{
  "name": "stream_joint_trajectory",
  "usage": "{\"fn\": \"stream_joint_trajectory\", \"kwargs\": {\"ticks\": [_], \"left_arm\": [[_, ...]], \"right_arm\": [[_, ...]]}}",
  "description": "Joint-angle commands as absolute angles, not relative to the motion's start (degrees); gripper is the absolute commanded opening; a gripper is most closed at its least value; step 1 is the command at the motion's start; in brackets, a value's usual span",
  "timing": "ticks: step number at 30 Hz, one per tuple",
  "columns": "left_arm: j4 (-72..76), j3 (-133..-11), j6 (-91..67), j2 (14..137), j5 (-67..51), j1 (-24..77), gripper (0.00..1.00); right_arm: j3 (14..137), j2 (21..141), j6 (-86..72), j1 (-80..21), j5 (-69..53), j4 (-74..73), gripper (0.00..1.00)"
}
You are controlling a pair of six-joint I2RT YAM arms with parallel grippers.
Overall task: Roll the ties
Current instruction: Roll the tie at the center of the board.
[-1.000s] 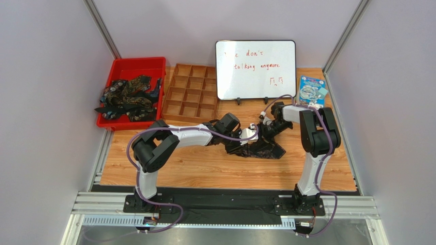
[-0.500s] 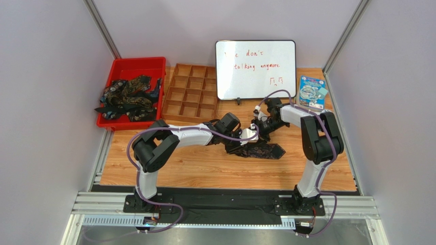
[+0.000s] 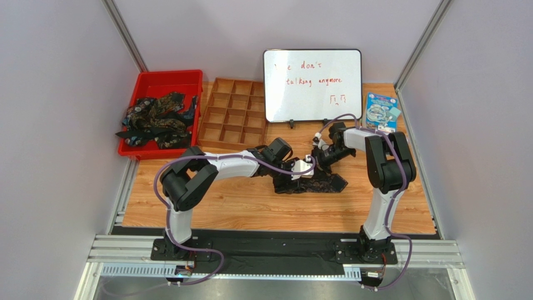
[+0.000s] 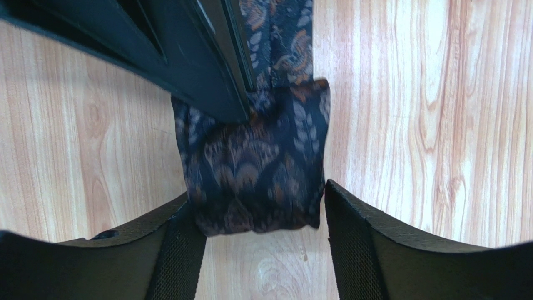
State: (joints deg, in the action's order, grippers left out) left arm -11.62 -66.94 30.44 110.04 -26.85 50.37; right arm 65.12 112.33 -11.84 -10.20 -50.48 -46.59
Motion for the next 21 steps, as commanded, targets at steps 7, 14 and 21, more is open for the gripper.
{"fn": "stream_joint_trajectory", "kwargs": {"ticks": [7,14,21], "left_arm": [[-8.98,-66.8,27.61,103.1,-29.27,48.78,0.78],[-5.27,-66.35,22.33,103.09,-32.77,48.87,0.98],[-2.38,-68.29,16.97,107.48,-33.93,48.96,0.99]], "right_arm": [[64.69,115.84,-6.69,-8.0,-40.7,-44.56,0.0],[64.51,115.75,-5.01,-7.56,-38.59,-43.86,0.0],[63.9,115.05,-5.1,-7.65,-36.57,-42.36,0.0]]}}
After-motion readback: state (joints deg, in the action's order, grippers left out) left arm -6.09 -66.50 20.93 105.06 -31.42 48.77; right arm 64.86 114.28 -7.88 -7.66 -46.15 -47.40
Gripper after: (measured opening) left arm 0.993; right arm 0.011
